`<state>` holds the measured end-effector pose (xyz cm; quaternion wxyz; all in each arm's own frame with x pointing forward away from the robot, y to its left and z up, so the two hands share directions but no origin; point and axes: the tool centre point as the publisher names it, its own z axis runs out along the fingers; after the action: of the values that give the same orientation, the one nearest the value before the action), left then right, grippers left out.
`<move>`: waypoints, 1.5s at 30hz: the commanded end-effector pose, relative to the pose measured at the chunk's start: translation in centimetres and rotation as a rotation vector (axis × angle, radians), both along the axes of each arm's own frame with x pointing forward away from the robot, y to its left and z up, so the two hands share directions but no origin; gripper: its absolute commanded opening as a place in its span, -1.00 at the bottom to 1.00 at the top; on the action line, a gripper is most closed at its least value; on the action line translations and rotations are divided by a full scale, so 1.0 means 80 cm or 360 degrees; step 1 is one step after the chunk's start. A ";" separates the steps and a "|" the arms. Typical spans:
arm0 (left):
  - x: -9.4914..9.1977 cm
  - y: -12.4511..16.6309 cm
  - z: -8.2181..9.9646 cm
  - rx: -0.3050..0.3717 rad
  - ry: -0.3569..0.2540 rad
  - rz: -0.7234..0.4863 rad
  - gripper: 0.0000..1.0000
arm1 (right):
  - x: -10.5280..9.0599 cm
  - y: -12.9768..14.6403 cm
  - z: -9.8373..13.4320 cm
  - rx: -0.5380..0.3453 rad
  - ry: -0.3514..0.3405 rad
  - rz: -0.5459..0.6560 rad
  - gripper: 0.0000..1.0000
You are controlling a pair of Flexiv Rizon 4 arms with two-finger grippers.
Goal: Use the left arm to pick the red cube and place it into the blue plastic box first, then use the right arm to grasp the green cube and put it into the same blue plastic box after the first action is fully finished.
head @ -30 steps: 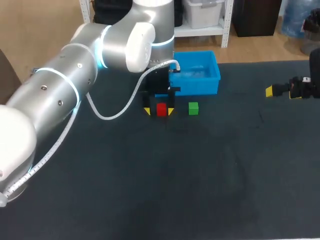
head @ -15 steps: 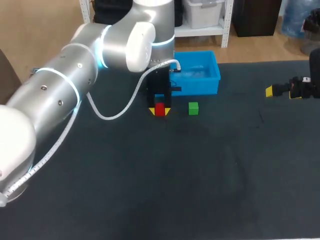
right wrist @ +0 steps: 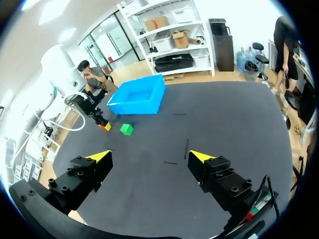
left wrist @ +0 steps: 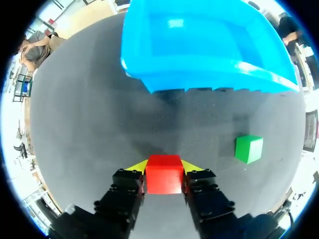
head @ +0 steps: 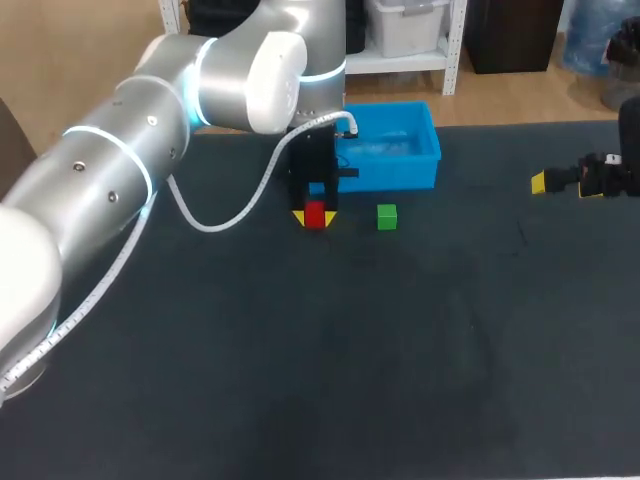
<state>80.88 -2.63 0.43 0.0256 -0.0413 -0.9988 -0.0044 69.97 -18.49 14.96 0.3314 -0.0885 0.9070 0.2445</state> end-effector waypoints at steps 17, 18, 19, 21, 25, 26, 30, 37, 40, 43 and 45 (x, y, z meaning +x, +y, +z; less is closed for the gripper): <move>-0.007 0.005 0.053 0.0015 -0.0121 -0.0022 -1.00 | 0.000 0.000 0.000 -0.0002 0.0001 0.0001 1.00; -0.007 0.005 0.056 0.0014 -0.0130 -0.0024 -1.00 | 0.000 0.000 0.000 -0.0002 0.0001 0.0001 1.00; -0.007 0.005 0.058 0.0015 -0.0140 -0.0026 -1.00 | 0.000 0.000 0.000 -0.0002 0.0001 0.0001 1.00; -0.008 0.004 0.064 0.0012 -0.0153 -0.0028 -1.00 | 0.000 0.000 0.000 -0.0002 0.0001 0.0001 1.00; -0.008 0.004 0.078 -0.0007 -0.0193 -0.0029 -1.00 | 0.000 0.000 0.000 -0.0002 0.0001 0.0001 1.00; -0.008 0.004 0.082 -0.0014 -0.0204 -0.0027 -1.00 | 0.000 0.000 0.000 -0.0002 0.0001 0.0001 1.00; -0.008 0.006 0.097 -0.0034 -0.0245 -0.0021 -1.00 | 0.000 0.000 0.000 -0.0002 0.0001 0.0001 1.00; -0.009 0.007 0.121 -0.0067 -0.0306 -0.0023 -1.00 | 0.000 0.000 0.000 -0.0002 0.0001 0.0001 1.00; -0.010 0.006 0.130 -0.0078 -0.0329 -0.0031 -1.00 | 0.000 0.000 0.000 -0.0002 0.0001 0.0001 1.00; -0.010 0.006 0.140 -0.0088 -0.0350 -0.0044 -1.00 | 0.000 0.000 0.000 -0.0002 0.0001 0.0001 1.00; -0.010 0.006 0.146 -0.0095 -0.0366 -0.0052 -1.00 | 0.000 0.000 0.000 -0.0002 0.0001 0.0001 1.00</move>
<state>80.95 -2.62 11.66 -0.0508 -0.0579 -0.9969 0.0144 69.97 -18.49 14.96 0.3314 -0.0885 0.9070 0.2445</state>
